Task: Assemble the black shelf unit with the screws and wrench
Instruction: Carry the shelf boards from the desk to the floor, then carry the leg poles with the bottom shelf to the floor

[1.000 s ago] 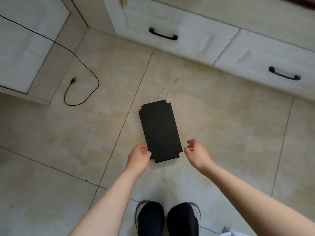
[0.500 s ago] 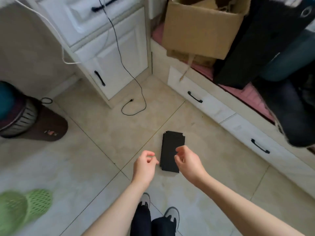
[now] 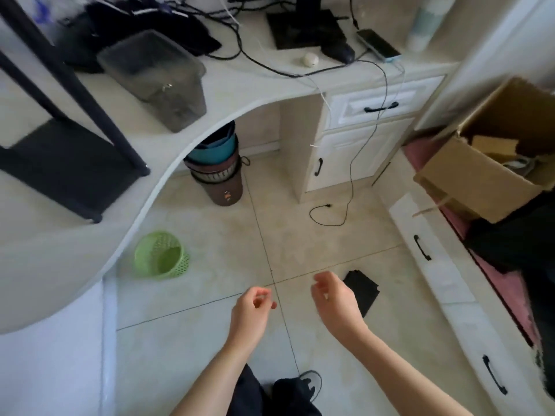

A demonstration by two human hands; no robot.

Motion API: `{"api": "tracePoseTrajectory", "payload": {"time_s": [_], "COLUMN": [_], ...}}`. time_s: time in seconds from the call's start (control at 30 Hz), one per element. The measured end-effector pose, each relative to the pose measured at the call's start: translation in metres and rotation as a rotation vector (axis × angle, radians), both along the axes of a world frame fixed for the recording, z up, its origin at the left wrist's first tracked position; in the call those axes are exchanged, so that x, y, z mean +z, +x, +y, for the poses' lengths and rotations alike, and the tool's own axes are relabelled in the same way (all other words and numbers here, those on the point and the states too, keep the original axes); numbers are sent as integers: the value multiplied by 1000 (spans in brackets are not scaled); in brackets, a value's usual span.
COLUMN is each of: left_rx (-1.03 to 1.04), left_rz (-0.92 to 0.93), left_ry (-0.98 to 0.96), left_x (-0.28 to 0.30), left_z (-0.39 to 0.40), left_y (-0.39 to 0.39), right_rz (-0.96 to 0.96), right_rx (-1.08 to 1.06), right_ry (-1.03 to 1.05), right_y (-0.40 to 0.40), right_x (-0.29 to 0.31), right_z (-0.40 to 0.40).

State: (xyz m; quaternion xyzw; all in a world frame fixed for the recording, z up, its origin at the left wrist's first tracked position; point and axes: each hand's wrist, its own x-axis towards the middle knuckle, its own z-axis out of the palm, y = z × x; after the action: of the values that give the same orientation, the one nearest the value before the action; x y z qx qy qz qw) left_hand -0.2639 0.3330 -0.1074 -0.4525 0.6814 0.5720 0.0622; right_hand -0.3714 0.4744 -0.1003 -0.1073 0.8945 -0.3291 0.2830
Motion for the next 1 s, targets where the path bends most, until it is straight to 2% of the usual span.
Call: {"api": "tracePoseTrajectory", "payload": {"time_s": [0.27, 0.47, 0.77, 1.0], "left_rx": [244, 361, 458, 667], "left_rz": [151, 220, 397, 662], "left_ry": [-90, -221, -405, -531], "left_x": [77, 118, 193, 272], "left_z": [-100, -177, -251, -293], "left_y": [104, 155, 142, 95], "right_rz": [47, 106, 158, 183], "right_rx": [231, 249, 282, 310], "right_ry": [-71, -150, -326, -528], "right_y": [48, 67, 51, 0], "right_x": [78, 127, 208, 285], "right_z": [-127, -211, -294, -360]}}
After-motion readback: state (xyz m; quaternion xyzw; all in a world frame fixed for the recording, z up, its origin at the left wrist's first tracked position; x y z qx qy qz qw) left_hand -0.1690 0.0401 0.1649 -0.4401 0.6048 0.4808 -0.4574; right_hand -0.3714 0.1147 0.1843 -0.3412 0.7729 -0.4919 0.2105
